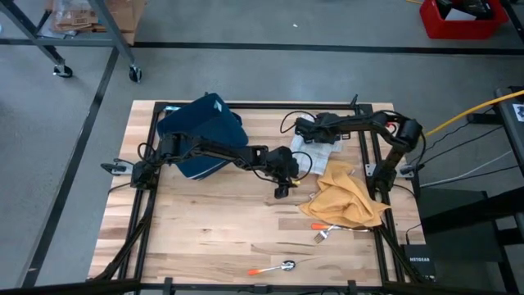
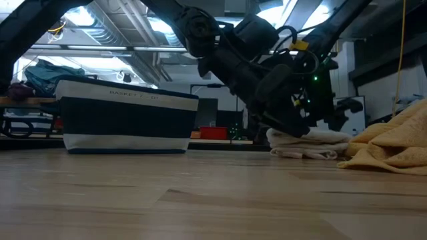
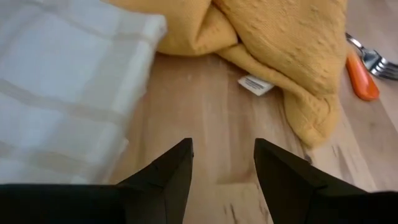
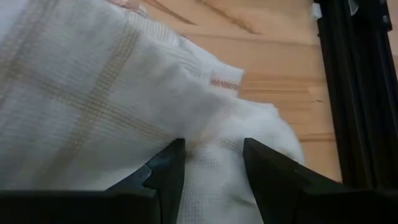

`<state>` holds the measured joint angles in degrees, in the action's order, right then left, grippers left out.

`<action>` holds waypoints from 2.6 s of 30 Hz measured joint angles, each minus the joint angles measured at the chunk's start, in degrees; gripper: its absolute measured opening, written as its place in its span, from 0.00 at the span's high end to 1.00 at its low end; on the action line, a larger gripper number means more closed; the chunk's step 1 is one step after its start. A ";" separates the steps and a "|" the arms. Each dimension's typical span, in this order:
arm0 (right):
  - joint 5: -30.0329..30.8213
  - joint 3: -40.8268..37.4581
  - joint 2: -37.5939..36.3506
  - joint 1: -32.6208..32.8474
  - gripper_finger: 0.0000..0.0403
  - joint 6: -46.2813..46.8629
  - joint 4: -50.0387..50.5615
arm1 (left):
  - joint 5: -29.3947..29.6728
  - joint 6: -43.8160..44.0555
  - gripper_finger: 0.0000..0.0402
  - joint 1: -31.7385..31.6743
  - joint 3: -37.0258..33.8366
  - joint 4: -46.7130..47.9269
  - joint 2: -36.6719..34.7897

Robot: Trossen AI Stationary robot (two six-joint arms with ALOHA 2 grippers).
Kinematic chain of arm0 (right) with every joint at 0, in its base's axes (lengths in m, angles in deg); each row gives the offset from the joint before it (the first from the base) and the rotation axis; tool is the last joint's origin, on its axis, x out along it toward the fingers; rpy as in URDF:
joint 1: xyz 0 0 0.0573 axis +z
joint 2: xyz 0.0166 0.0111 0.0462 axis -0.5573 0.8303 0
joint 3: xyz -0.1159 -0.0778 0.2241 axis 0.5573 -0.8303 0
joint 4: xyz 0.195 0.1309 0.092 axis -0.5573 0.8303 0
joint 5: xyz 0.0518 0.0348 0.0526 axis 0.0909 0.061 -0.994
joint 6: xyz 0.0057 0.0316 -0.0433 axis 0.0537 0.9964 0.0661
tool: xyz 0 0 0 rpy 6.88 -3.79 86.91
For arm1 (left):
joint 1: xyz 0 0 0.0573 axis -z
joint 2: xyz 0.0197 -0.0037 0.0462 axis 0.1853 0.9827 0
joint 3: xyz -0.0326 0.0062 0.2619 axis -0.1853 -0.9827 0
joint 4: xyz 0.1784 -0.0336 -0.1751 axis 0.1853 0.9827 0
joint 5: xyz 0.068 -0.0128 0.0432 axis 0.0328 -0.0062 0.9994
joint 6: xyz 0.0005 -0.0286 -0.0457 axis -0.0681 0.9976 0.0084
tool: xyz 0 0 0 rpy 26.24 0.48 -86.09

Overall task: Fold towel
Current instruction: Stack the left white patterned towel on the right white patterned towel, then fold the yellow towel

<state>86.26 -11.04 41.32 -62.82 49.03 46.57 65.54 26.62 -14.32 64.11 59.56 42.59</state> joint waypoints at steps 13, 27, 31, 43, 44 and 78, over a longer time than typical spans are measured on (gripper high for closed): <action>-0.94 12.70 -10.04 0.09 0.59 -4.88 16.36 | -0.78 1.90 0.59 0.59 0.11 5.68 -2.29; -23.14 35.33 -19.43 0.11 0.59 -19.14 22.58 | 0.41 -1.05 0.59 10.03 0.08 -3.00 -0.44; -25.79 37.84 -19.70 0.11 0.59 -19.16 22.40 | 6.55 -6.28 0.59 12.12 0.01 -7.22 1.25; -32.21 38.42 -19.70 0.11 0.59 -19.11 19.44 | 10.59 -10.64 0.59 11.77 0.02 -13.09 7.46; -32.71 38.42 -19.70 0.11 0.59 -19.09 18.76 | 10.78 -10.48 0.59 11.69 0.02 -13.70 7.78; -32.32 38.40 -18.20 0.08 0.59 -20.36 12.17 | 14.53 -10.91 0.97 14.63 -0.07 15.58 -13.36</action>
<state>53.94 27.37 23.11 -62.74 28.66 58.74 80.07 15.71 0.30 64.05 75.15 29.23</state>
